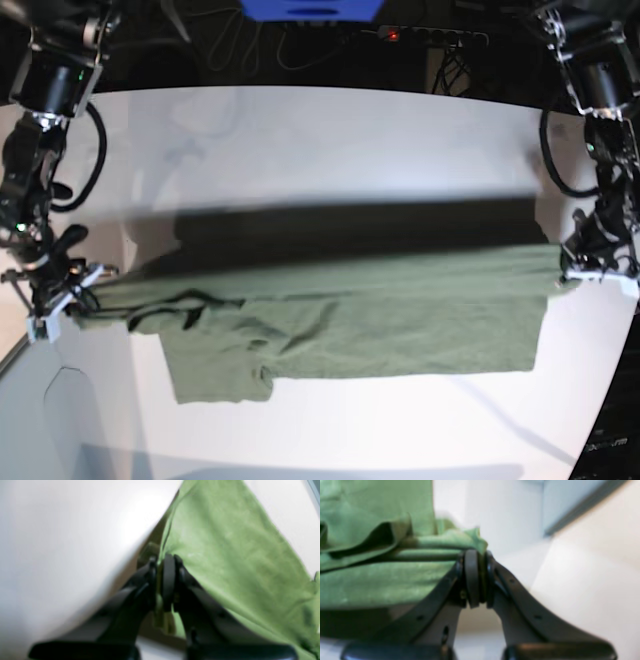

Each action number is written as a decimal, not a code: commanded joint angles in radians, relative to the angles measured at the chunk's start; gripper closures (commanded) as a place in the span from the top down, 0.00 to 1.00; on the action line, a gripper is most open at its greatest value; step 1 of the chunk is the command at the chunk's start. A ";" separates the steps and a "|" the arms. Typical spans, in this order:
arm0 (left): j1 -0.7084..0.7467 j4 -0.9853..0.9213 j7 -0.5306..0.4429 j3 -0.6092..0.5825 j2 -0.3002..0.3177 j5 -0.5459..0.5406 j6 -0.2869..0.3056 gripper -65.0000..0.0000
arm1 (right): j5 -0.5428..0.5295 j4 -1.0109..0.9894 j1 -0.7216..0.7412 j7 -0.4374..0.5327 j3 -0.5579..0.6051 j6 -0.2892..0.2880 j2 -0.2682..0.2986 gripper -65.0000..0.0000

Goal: Layout the t-shirt on the table in an organized manner, then fold the t-shirt properly
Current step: 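Grasp the folded shirt edge with both grippers and pull it toward the robot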

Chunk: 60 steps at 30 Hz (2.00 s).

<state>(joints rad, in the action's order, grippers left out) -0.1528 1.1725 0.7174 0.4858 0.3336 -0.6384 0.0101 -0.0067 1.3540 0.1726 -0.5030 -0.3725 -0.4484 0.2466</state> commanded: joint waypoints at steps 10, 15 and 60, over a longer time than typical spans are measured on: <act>-0.001 0.028 0.083 0.017 0.025 -0.004 -0.005 0.00 | 0.001 0.138 -0.141 -0.029 -0.012 0.015 0.013 0.00; 0.089 0.030 0.081 0.017 0.023 -0.007 -0.005 0.00 | 0.001 0.201 -0.288 -0.023 -0.013 0.015 -0.030 0.00; 0.437 0.140 0.054 0.017 -0.004 0.001 -0.003 0.00 | 0.001 0.215 -0.730 0.277 -0.013 0.015 -0.077 0.00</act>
<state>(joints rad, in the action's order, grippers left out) 0.2825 1.3083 0.7513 0.5022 0.3191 -0.6449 0.0147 0.0025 1.5532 -0.5526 -0.2459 -0.3794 -0.4412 0.1623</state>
